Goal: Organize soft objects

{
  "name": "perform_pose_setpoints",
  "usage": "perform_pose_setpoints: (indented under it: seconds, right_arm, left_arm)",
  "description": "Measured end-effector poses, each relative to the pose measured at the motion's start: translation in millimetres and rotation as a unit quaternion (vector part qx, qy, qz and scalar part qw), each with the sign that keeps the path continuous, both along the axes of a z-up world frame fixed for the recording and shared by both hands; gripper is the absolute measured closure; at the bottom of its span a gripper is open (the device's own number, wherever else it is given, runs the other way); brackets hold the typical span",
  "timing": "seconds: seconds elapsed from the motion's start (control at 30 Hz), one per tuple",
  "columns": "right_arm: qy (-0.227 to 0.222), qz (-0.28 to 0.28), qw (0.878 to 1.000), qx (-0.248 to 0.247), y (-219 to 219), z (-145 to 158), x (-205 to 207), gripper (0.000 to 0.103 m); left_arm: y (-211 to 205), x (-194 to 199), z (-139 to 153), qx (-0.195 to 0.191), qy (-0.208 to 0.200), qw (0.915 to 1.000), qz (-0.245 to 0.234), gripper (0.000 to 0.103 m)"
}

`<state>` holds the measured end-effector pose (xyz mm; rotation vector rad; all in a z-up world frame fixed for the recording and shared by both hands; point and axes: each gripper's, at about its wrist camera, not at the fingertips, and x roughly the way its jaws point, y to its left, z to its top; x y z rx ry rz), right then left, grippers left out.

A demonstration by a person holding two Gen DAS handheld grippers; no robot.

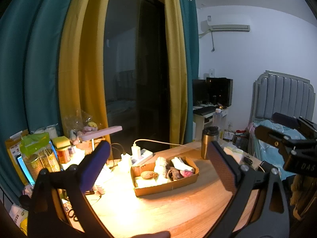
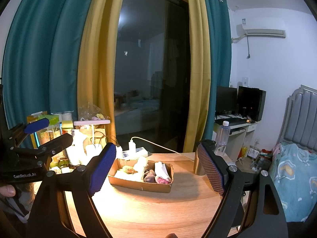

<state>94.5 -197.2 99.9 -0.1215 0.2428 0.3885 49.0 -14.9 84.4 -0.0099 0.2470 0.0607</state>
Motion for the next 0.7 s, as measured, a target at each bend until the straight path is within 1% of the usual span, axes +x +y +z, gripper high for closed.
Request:
perform_pose_setpoints:
  seconds: [0.7]
  right_arm:
    - [0.001, -0.001, 1.000, 0.000, 1.1, 0.9, 0.0, 0.016]
  left_arm:
    - [0.0, 0.9, -0.2, 0.000, 0.001, 1.0000, 0.001, 0.004]
